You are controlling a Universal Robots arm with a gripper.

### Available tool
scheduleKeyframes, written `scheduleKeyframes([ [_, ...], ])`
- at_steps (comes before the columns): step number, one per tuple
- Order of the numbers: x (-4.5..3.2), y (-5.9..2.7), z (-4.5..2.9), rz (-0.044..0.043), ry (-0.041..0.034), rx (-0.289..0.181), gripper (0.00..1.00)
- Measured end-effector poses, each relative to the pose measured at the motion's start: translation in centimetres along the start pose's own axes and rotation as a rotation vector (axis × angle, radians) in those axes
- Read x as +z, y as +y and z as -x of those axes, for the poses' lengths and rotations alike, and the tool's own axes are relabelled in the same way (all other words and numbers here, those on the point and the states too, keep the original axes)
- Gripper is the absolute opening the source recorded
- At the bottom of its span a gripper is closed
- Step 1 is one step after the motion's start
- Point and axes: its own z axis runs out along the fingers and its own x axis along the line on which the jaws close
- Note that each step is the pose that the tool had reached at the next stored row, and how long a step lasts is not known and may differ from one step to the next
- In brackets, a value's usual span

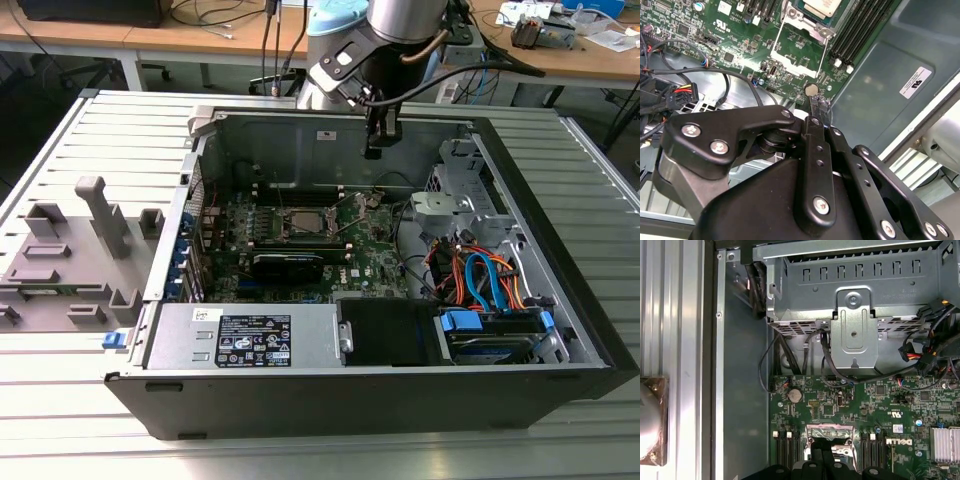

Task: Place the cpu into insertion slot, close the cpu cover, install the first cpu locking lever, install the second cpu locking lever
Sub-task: 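Close the cpu cover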

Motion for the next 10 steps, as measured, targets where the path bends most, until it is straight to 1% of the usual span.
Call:
scheduleKeyframes([
  [9, 0.11, 0.06, 0.01, 0.0, 0.0, 0.0, 0.11],
  [10, 0.47, 0.34, 0.05, 0.0, 0.0, 0.0, 0.11],
])
